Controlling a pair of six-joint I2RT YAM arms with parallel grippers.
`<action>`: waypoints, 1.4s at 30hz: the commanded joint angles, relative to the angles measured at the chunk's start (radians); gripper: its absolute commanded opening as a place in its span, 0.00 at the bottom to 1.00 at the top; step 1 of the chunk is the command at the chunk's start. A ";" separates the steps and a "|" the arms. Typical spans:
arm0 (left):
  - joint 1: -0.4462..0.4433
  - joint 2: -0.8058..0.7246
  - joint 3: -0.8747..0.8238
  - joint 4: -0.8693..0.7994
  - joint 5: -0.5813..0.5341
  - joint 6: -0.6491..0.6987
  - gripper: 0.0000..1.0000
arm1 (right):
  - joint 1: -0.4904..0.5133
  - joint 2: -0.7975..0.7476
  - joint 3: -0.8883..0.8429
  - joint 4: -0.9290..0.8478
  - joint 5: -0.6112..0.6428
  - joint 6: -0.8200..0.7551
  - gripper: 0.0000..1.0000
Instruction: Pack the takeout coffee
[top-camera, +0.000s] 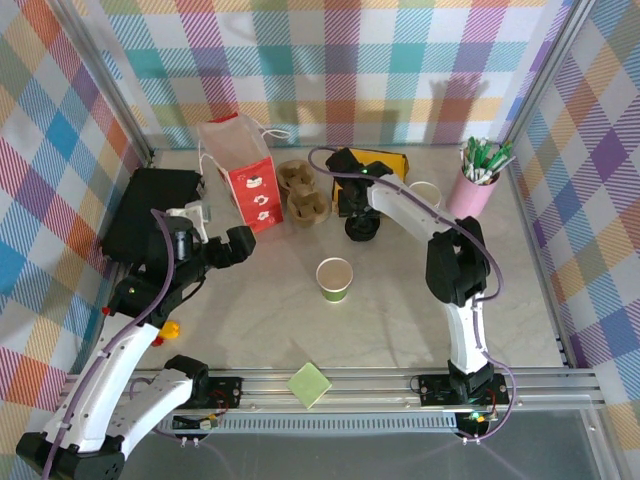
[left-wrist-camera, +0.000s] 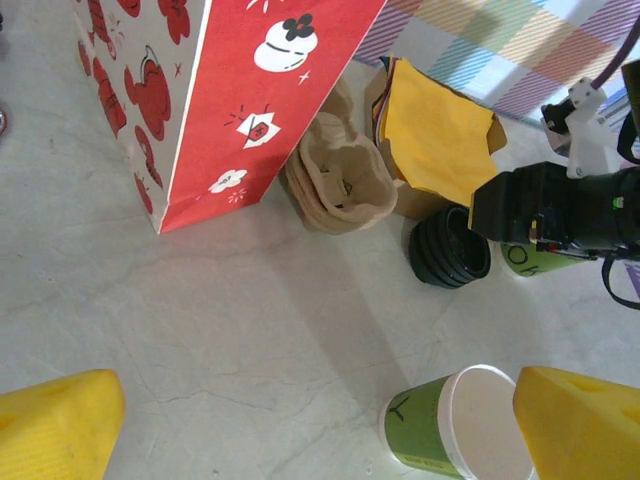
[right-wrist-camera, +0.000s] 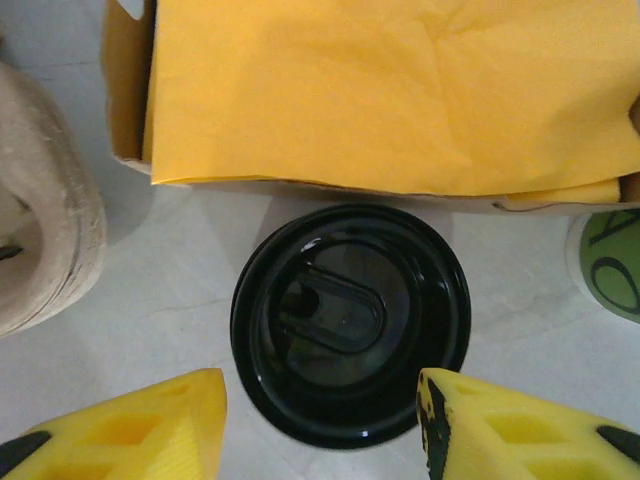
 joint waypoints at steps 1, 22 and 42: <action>-0.010 -0.015 -0.002 -0.021 -0.005 0.007 0.99 | -0.007 0.038 0.067 -0.044 -0.039 -0.006 0.54; -0.010 -0.026 -0.013 -0.025 -0.007 0.007 0.99 | -0.021 0.132 0.087 -0.035 -0.103 0.019 0.37; -0.010 -0.022 -0.021 -0.021 0.000 0.003 0.99 | -0.027 0.050 0.051 -0.012 -0.126 0.012 0.11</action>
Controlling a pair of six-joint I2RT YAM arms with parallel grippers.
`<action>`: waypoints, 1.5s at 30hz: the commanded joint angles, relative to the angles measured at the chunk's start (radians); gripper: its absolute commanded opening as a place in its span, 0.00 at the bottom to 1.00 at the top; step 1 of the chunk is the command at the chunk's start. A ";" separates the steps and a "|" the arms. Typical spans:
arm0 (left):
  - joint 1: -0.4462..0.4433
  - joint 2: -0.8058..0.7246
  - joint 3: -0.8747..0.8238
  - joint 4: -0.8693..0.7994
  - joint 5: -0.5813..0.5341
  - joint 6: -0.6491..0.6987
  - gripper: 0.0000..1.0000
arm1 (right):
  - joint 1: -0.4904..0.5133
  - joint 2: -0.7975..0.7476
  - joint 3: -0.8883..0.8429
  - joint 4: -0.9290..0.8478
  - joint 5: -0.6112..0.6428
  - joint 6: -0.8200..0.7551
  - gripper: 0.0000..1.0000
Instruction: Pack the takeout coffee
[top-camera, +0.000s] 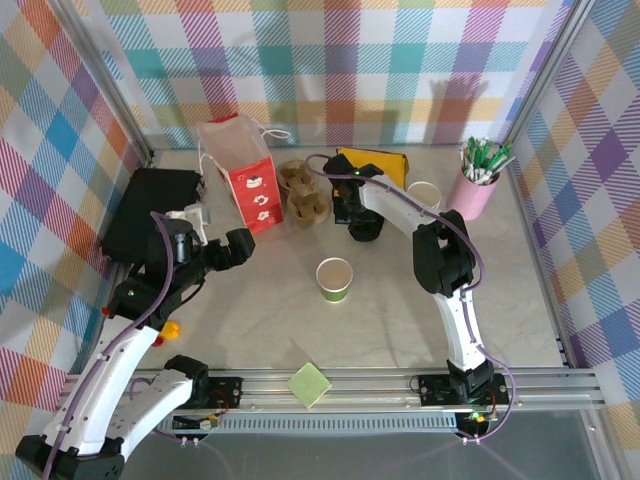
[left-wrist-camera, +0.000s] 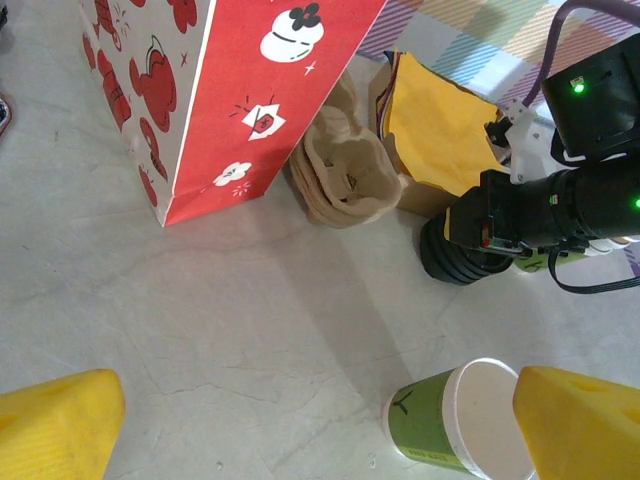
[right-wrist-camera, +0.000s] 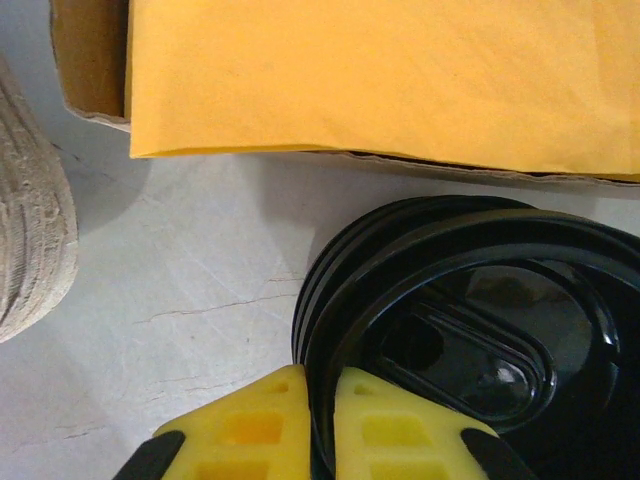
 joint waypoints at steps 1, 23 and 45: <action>-0.010 -0.009 -0.009 -0.013 0.003 0.003 0.99 | -0.008 -0.082 -0.008 0.003 -0.019 0.004 0.11; -0.119 0.034 -0.055 0.257 0.158 -0.080 0.95 | -0.019 -0.606 -0.388 0.379 -0.555 0.309 0.11; -0.427 0.427 0.025 0.642 0.046 0.027 0.61 | 0.102 -0.817 -0.617 0.602 -0.596 0.567 0.12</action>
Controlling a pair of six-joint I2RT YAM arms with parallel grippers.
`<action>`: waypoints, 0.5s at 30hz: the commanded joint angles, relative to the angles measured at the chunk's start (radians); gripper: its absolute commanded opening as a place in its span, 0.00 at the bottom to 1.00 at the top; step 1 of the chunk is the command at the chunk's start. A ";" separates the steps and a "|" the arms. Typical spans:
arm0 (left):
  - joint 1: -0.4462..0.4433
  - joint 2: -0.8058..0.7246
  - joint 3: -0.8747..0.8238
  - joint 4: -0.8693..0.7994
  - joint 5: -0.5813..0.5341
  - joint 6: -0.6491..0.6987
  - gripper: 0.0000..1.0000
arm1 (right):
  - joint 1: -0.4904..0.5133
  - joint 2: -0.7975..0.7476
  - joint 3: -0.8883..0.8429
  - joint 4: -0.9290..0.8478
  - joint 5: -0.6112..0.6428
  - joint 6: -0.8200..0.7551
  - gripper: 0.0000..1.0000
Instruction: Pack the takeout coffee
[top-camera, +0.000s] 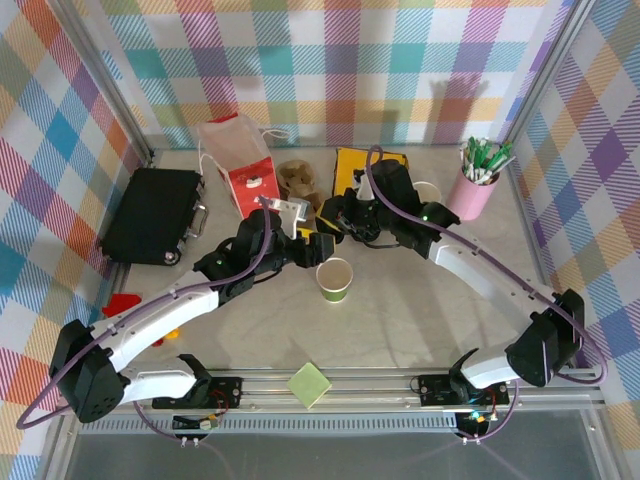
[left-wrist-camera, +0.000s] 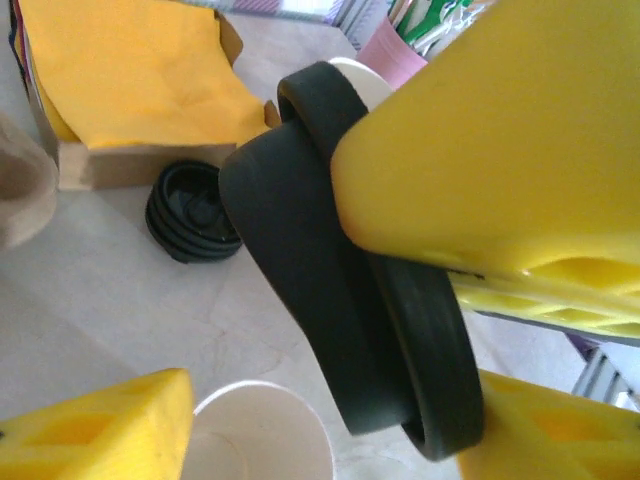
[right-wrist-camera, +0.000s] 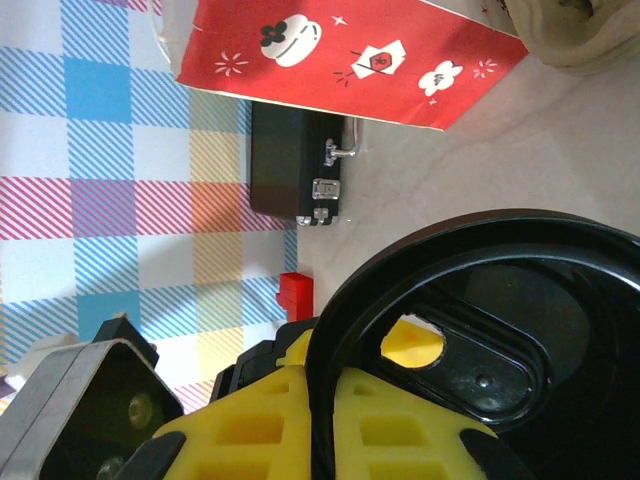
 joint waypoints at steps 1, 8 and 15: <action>-0.006 0.008 0.027 0.085 -0.032 0.015 0.60 | 0.007 -0.022 -0.019 0.036 -0.009 0.026 0.12; -0.007 0.031 0.028 0.148 -0.019 0.008 0.47 | 0.009 -0.034 -0.052 0.062 -0.021 0.054 0.13; -0.007 0.039 0.031 0.157 0.000 -0.010 0.25 | 0.008 -0.053 -0.012 -0.006 0.029 -0.023 0.24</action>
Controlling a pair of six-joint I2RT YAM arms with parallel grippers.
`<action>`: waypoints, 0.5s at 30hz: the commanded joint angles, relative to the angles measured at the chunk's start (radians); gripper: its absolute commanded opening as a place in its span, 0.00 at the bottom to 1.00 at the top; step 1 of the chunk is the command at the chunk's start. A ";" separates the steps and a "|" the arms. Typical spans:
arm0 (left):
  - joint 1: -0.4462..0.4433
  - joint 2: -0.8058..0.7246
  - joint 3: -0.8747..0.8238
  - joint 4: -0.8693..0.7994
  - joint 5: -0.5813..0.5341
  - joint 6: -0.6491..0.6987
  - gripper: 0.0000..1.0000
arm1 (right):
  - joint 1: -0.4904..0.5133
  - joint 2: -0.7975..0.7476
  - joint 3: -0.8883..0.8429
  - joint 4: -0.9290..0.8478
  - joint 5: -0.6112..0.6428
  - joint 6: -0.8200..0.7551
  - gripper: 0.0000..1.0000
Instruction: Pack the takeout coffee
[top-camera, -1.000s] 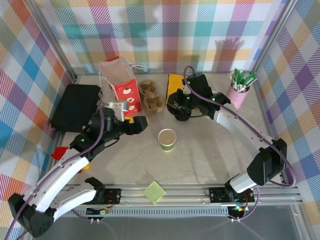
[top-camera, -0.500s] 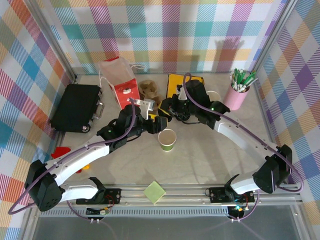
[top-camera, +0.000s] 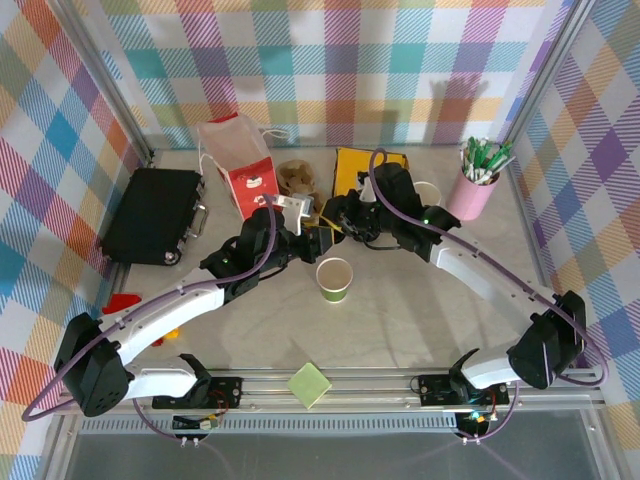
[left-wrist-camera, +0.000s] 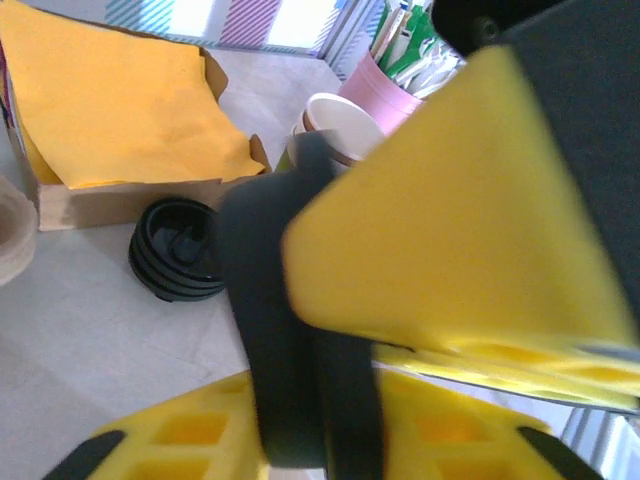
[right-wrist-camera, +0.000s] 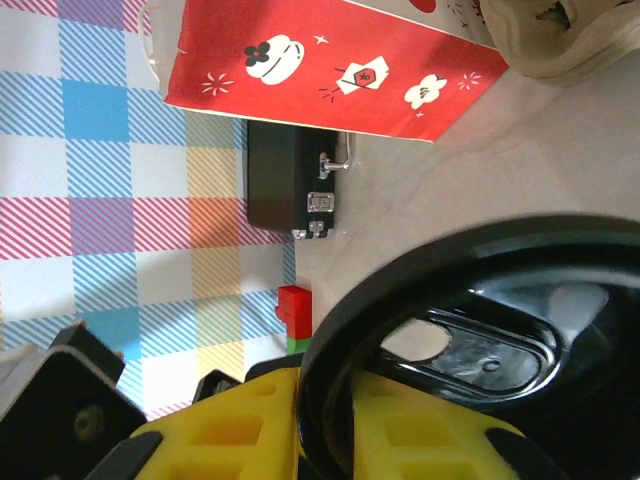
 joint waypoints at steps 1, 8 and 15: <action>-0.002 -0.005 0.028 0.058 0.007 -0.012 0.22 | 0.008 -0.039 0.047 -0.057 0.022 -0.072 0.28; 0.004 -0.065 0.050 -0.081 0.014 -0.074 0.12 | 0.007 -0.141 0.116 -0.220 0.212 -0.425 0.54; 0.043 -0.163 0.088 -0.288 0.052 -0.218 0.06 | 0.013 -0.336 -0.052 -0.096 0.223 -0.886 0.53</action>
